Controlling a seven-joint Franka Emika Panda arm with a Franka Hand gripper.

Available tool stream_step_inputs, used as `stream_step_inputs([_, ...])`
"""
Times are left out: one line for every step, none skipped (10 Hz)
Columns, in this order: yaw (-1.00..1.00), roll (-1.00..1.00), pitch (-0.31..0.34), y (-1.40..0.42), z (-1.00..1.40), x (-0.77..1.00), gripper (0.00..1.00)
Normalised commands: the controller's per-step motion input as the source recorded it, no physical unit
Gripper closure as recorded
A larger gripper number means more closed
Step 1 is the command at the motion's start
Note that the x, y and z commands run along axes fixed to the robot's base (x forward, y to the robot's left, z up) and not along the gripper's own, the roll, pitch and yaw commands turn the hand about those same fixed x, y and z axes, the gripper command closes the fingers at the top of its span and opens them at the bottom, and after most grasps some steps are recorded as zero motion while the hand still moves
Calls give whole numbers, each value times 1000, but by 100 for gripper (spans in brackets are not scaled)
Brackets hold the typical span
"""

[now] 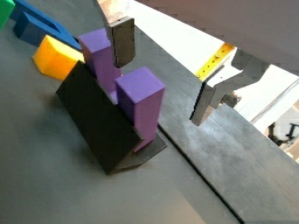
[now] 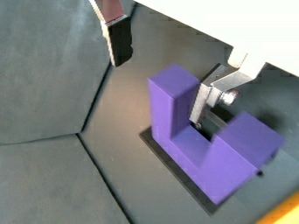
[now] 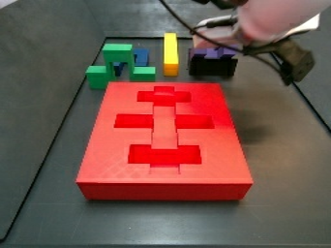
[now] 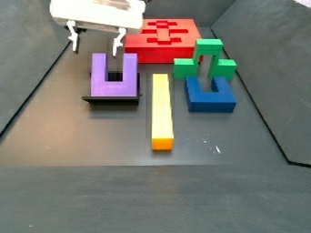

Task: Pick up the purple object. Move up. Place the purple object on the fixture. Regrasp the purple object. Move to above the board. Insert the purple object.
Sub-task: Regrasp the purple object.

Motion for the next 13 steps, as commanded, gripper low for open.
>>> stream_step_inputs([0, 309, 0, 0, -183, 0, 0])
stream_step_inputs([0, 234, 0, 0, -86, 0, 0])
stream_step_inputs([89, 209, 14, 37, -83, 140, 0])
stream_step_inputs([157, 226, 69, 166, -126, 223, 0])
stream_step_inputs([143, 100, 66, 151, -69, 191, 0])
stream_step_inputs([197, 0, 0, 143, -26, 186, 0])
stream_step_inputs([163, 0, 0, 0, 0, 74, 0])
stream_step_inputs([60, 11, 0, 0, -6, 0, 0])
stream_step_inputs([71, 103, 0, 0, -83, 6, 0])
stream_step_inputs([83, 237, 9, 0, -209, 0, 0])
stream_step_inputs([11, 306, 69, 0, -269, 0, 0])
stream_step_inputs([0, 234, 80, 0, -211, 0, 0])
stream_step_inputs([0, 9, 0, 0, 0, 0, 0])
